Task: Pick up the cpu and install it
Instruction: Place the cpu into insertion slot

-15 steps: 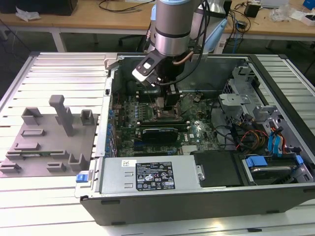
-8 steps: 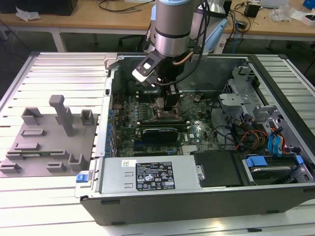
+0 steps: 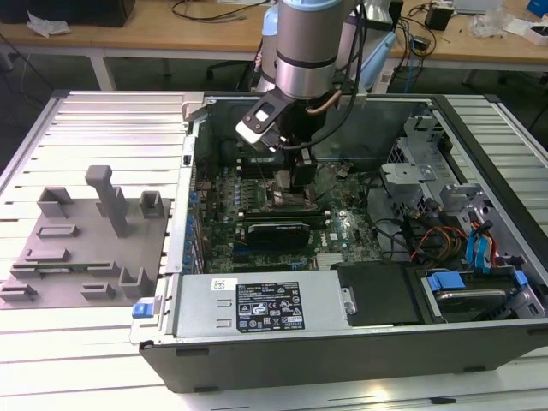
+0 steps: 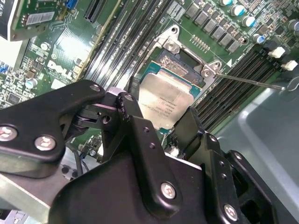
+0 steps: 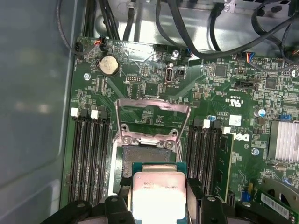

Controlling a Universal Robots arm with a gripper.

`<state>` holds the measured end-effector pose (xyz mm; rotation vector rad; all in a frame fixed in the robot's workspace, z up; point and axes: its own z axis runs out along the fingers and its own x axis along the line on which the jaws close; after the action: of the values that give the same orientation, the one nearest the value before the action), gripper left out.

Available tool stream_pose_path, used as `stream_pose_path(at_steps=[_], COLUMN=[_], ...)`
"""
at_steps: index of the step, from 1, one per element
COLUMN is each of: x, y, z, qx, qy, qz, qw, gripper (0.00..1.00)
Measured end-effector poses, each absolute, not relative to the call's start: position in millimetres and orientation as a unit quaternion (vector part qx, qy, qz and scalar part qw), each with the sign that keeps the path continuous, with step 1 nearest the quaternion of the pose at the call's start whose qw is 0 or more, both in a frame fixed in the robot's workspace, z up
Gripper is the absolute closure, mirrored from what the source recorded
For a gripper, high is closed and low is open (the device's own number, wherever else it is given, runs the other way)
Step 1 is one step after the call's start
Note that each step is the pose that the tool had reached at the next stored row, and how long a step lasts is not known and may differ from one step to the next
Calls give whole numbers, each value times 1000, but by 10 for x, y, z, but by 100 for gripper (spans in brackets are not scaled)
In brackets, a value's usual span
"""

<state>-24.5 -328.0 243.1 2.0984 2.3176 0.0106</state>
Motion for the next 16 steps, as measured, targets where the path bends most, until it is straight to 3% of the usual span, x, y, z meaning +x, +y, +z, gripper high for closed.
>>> stream_pose_path(at_steps=[16], x=[-240], y=[-3221], z=[2235], qx=[692], qy=[722], qz=[3], qw=[8], gripper=[45])
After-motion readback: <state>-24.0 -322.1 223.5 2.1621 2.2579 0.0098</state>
